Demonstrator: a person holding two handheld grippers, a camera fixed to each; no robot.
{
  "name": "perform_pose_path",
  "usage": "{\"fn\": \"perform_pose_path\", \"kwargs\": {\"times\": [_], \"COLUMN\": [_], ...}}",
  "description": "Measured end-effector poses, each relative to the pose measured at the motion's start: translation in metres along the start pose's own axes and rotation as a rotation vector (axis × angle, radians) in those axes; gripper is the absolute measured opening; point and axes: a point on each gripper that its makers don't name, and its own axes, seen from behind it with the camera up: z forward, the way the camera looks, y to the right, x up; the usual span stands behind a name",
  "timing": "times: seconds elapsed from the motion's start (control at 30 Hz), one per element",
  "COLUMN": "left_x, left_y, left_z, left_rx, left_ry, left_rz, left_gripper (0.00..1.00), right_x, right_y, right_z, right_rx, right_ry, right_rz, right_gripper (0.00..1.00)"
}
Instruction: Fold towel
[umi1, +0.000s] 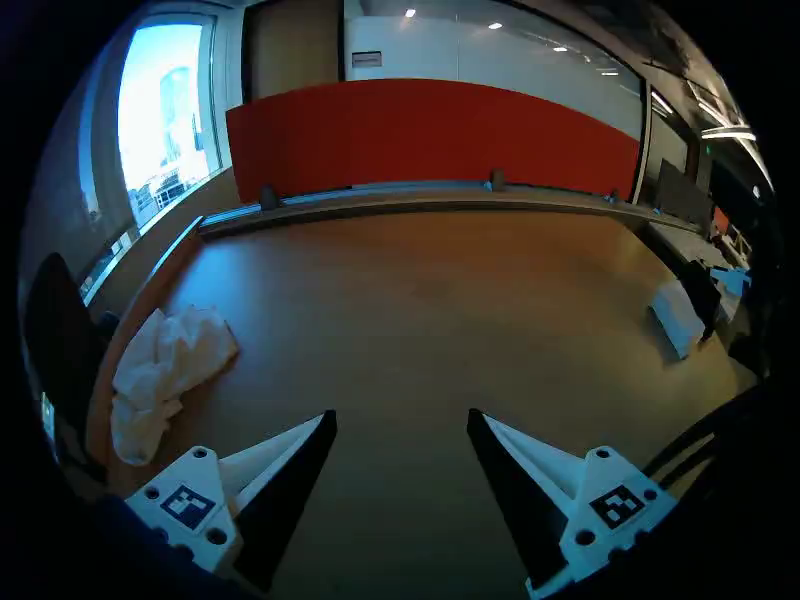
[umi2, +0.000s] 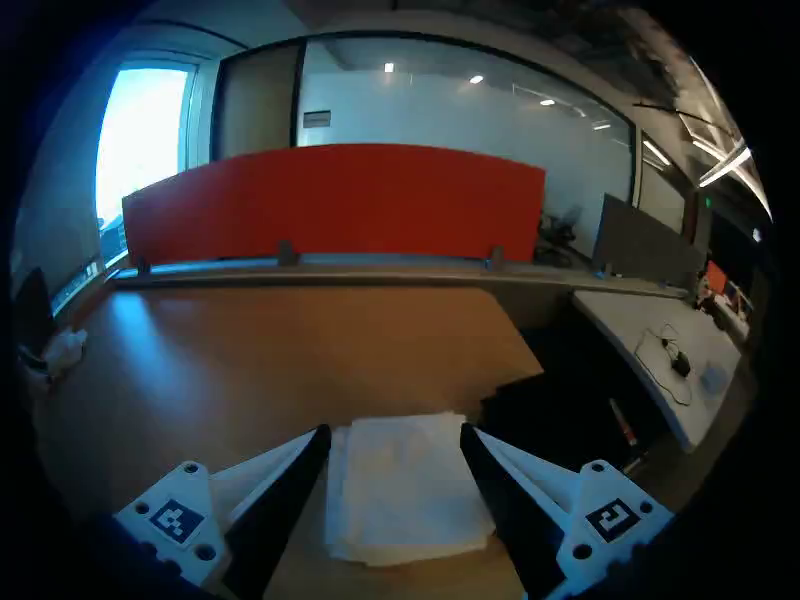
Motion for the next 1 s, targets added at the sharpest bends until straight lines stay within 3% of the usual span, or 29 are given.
{"fn": "perform_pose_path", "kwargs": {"times": [0.3, 0.6, 0.8, 1.0], "left_x": [0.029, 0.055, 0.072, 0.093], "left_y": [-0.005, -0.013, -0.021, -0.03], "left_z": [0.003, 0.002, 0.0, -0.004], "left_rx": [0.011, 0.037, 0.058, 0.076], "left_ry": [0.112, 0.229, 0.3, 0.372], "left_rz": [-0.024, -0.042, -0.047, -0.075], "left_gripper": [0.97, 0.97, 0.97, 0.97], "right_x": [0.048, 0.065, 0.083, 0.102], "right_y": [-0.021, -0.041, -0.055, -0.086], "right_z": [-0.008, -0.011, -0.015, -0.02], "right_rx": [-0.018, -0.011, -0.007, 0.028], "right_ry": [0.178, 0.22, 0.258, 0.301], "right_rz": [-0.01, -0.024, -0.003, -0.004], "right_gripper": [1.0, 1.0, 1.0, 1.0]}}
